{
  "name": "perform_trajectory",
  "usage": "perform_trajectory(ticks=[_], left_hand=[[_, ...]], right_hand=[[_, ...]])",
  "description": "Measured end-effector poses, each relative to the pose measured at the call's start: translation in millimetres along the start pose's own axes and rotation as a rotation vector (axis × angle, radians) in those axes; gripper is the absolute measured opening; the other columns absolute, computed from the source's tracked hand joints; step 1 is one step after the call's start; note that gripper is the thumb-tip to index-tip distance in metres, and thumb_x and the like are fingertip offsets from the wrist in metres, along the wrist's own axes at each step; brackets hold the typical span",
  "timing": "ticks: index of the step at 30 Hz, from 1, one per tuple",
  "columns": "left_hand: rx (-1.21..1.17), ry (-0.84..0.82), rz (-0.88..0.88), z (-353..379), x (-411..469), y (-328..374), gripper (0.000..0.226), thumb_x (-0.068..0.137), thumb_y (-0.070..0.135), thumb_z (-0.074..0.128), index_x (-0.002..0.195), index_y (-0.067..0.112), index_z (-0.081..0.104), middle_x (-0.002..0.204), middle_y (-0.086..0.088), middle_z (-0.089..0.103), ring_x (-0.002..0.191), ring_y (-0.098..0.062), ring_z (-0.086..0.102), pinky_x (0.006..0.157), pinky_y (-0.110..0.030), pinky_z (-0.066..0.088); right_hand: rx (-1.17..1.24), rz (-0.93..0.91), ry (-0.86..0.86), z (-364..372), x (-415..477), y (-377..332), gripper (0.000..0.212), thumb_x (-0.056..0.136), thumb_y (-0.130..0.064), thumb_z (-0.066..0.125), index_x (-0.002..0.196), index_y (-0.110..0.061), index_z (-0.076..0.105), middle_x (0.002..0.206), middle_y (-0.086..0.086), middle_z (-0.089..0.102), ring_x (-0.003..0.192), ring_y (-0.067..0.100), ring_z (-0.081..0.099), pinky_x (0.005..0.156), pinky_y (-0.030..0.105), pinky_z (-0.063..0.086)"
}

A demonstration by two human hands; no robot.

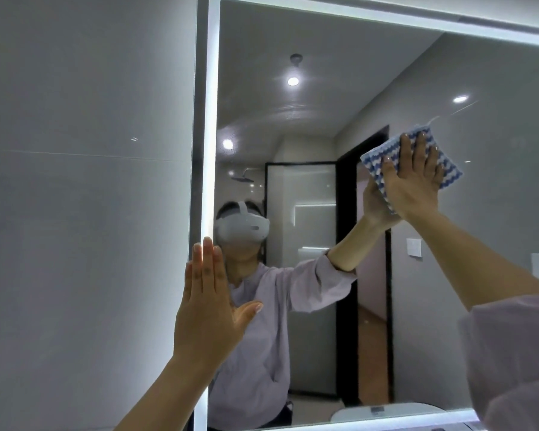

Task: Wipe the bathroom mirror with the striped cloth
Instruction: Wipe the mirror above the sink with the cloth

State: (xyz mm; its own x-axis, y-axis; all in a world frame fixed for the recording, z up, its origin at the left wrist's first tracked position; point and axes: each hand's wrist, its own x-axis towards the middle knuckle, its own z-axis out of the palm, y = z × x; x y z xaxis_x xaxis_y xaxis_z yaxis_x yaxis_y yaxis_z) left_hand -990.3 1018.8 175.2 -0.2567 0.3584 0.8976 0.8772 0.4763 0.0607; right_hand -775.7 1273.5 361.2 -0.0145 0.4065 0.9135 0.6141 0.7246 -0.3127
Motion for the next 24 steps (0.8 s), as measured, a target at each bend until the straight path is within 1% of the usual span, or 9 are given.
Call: perform_trajectory(ticks=[2,4,6,10,12,15,18,21,24], left_hand=[[-0.010,0.000,0.000,0.1,-0.8,0.5,0.110,0.072,0.081,0.024,0.148,0.002,0.009,0.158,-0.014,0.003,0.145,-0.031,0.005,0.118,-0.038,0.008],[-0.021,-0.003,0.001,0.3,-0.9,0.5,0.110,0.072,0.081,0.025,0.148,0.002,0.010,0.158,-0.014,0.004,0.145,-0.031,0.006,0.120,-0.033,0.003],[-0.023,-0.008,0.000,0.0,-0.3,-0.3,0.111,0.072,0.081,0.025,0.147,0.002,0.011,0.158,-0.014,0.005,0.145,-0.031,0.005,0.118,-0.031,-0.001],[-0.031,0.011,0.003,1.3,0.0,-1.0,0.110,0.072,0.080,0.027,0.147,0.001,0.014,0.157,-0.015,0.008,0.144,-0.032,0.009,0.118,-0.032,0.002],[-0.037,0.025,0.005,2.3,0.2,-0.7,0.110,0.072,0.081,0.027,0.146,0.001,0.015,0.157,-0.015,0.009,0.144,-0.033,0.010,0.120,-0.038,0.011],[-0.058,0.042,0.000,1.7,0.5,-0.1,0.110,0.071,0.080,0.029,0.145,0.000,0.018,0.155,-0.017,0.014,0.142,-0.035,0.015,0.114,-0.044,0.021],[-0.050,0.032,-0.005,-0.4,0.5,0.5,0.114,0.069,0.083,0.035,0.146,0.001,0.015,0.156,-0.015,0.010,0.143,-0.033,0.011,0.114,-0.043,0.018],[-0.031,0.018,-0.006,-1.7,0.0,1.4,0.114,0.069,0.077,0.040,0.147,0.001,0.009,0.157,-0.015,0.005,0.144,-0.033,0.006,0.116,-0.042,0.016],[-0.014,0.015,-0.016,-2.9,1.0,1.9,0.113,0.068,0.075,0.046,0.146,0.001,0.011,0.156,-0.015,0.007,0.143,-0.034,0.009,0.115,-0.042,0.017]], right_hand=[[0.011,0.034,-0.017,-0.6,2.2,-7.1,0.063,0.097,-0.055,0.015,0.151,-0.031,-0.008,0.160,0.000,-0.014,0.146,0.026,-0.015,0.114,0.046,-0.013],[0.019,0.074,-0.025,-1.4,6.5,-19.3,0.064,0.098,-0.056,0.016,0.151,-0.029,-0.009,0.160,0.002,-0.015,0.146,0.028,-0.016,0.114,0.048,-0.013],[0.012,0.064,-0.030,-1.9,11.7,-36.0,0.065,0.098,-0.056,0.015,0.151,-0.027,-0.011,0.159,0.003,-0.017,0.145,0.030,-0.016,0.114,0.049,-0.013],[-0.001,-0.065,-0.011,0.9,18.1,-79.6,0.066,0.098,-0.056,0.015,0.151,-0.027,-0.012,0.159,0.003,-0.019,0.145,0.032,-0.017,0.113,0.049,-0.014],[0.007,-0.158,0.001,4.2,16.7,-105.8,0.067,0.097,-0.057,0.015,0.151,-0.028,-0.012,0.159,0.002,-0.020,0.144,0.032,-0.018,0.112,0.048,-0.017],[0.023,-0.266,-0.010,9.0,8.8,-150.1,0.067,0.095,-0.060,0.013,0.150,-0.030,-0.011,0.159,0.001,-0.019,0.144,0.032,-0.020,0.111,0.049,-0.017],[0.028,-0.357,-0.013,13.5,-3.6,-192.4,0.068,0.094,-0.059,0.016,0.151,-0.030,-0.008,0.160,0.002,-0.016,0.145,0.031,-0.018,0.110,0.049,-0.019],[0.020,-0.474,0.001,17.8,-19.4,-222.7,0.069,0.097,-0.056,0.022,0.152,-0.024,-0.004,0.160,0.005,-0.012,0.145,0.031,-0.015,0.110,0.050,-0.019],[-0.020,-0.592,-0.029,25.0,-33.5,-243.8,0.071,0.095,-0.059,0.025,0.152,-0.024,-0.001,0.161,0.005,-0.009,0.146,0.031,-0.013,0.113,0.052,-0.015]])
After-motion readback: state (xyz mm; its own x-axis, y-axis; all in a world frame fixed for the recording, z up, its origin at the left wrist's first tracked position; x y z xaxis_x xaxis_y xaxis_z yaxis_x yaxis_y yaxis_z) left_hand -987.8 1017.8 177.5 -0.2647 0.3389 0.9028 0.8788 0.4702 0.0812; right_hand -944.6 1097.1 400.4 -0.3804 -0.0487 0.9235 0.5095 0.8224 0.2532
